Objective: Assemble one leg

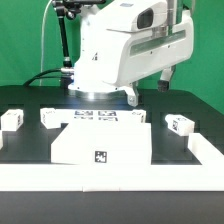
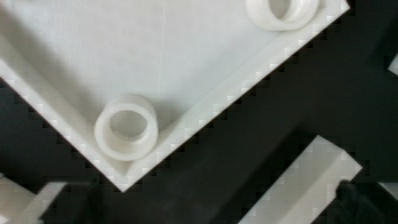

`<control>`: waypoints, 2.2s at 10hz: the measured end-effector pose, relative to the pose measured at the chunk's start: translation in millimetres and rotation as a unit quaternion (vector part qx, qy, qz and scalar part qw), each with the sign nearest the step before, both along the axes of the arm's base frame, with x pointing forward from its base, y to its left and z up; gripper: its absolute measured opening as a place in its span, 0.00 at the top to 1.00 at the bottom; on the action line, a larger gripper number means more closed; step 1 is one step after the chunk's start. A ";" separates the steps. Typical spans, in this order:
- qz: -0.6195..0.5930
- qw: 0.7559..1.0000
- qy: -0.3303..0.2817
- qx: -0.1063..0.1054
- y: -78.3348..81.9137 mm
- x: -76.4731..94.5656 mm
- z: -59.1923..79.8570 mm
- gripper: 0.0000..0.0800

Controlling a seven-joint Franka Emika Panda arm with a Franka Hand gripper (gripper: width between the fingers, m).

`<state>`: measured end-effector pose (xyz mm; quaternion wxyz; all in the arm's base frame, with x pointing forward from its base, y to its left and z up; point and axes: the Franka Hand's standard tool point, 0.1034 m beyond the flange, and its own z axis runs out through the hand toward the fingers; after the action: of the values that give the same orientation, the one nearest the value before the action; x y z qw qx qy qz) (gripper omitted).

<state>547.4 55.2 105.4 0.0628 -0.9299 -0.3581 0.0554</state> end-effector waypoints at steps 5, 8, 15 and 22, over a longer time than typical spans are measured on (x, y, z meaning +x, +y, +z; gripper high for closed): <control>0.000 1.000 0.000 0.000 -0.1 -0.2 -0.3 0.19; 0.037 0.999 -0.007 0.004 -4.0 -4.4 2.2 0.19; 0.240 0.970 -0.028 -0.002 -47.4 -45.4 -30.0 0.19; 0.345 0.937 -0.052 -0.009 -41.8 -69.4 -52.7 0.19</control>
Offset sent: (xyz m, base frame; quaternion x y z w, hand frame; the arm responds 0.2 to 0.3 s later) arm 0.0000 0.0000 0.0000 0.0000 0.0000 0.0000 1.0000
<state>478.0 13.4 52.8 0.0132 -0.7515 -0.6590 0.0284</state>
